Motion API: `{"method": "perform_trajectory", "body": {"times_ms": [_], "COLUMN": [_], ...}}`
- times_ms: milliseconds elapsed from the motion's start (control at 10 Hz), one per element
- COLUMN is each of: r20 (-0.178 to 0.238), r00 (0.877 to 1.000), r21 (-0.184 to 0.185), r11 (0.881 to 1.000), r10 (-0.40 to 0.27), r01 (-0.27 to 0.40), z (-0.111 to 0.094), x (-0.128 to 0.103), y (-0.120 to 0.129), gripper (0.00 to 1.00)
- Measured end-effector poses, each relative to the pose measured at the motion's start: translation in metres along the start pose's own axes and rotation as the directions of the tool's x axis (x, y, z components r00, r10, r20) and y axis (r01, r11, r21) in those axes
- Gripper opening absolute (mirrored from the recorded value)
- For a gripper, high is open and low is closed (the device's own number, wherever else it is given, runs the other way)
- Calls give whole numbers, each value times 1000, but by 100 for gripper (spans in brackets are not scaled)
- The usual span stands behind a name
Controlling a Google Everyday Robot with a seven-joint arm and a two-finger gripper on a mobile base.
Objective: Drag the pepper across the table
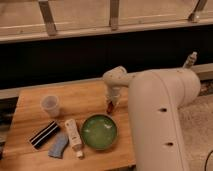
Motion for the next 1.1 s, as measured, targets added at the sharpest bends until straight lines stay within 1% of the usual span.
{"method": "perform_trajectory", "body": {"times_ms": [100, 300, 400, 600, 800, 1000, 1100], "r20": [11, 38, 36, 37, 37, 37, 37], "r00": [1000, 997, 997, 997, 997, 997, 997], "r21": [-5, -35, -41, -40, -40, -40, -40], "r11": [1000, 997, 997, 997, 997, 997, 997], "r10": [27, 74, 73, 68, 70, 68, 68], "r01": [-27, -72, -72, -67, -68, -66, -67], "z": [-6, -18, -19, -19, -19, -19, -19], "x": [-1, -2, 0, 1, 0, 1, 1], "y": [-14, -38, -35, -33, -34, -33, -33], "gripper": [0, 1, 6, 23, 43, 66, 74]}}
